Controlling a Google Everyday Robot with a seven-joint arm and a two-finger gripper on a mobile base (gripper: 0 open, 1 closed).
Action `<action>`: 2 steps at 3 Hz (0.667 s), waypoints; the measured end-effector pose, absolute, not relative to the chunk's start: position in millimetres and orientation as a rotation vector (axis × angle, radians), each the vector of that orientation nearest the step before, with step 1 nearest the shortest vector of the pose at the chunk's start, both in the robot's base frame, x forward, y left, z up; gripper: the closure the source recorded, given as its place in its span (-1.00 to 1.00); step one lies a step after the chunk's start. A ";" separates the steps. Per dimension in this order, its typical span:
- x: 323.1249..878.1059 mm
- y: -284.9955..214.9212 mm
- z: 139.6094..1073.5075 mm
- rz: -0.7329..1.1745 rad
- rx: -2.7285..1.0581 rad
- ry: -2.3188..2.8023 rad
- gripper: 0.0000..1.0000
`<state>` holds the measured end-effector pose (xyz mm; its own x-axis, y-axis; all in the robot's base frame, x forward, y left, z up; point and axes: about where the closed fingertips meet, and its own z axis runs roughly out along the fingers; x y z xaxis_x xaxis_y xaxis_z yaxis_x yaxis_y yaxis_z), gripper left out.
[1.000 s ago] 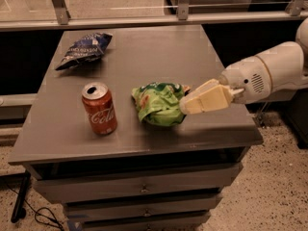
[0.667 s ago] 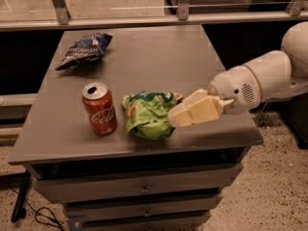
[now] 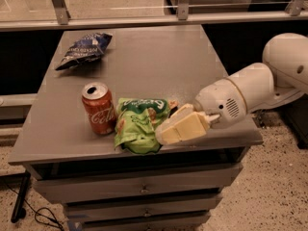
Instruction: Move green rice chip bag near coke can
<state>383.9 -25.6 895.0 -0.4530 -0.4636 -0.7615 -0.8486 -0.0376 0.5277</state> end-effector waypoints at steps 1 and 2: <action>382.8 -24.5 888.2 1.459 -1.399 1.918 0.19; 384.4 -27.6 884.1 1.431 -1.391 1.947 -0.28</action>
Offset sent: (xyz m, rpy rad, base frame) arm 0.0029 -0.0095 -0.0168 -0.0814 -0.0059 -0.0384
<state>384.4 -27.6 884.1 -0.4555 -0.4977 -0.7381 -0.8530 0.0067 0.5219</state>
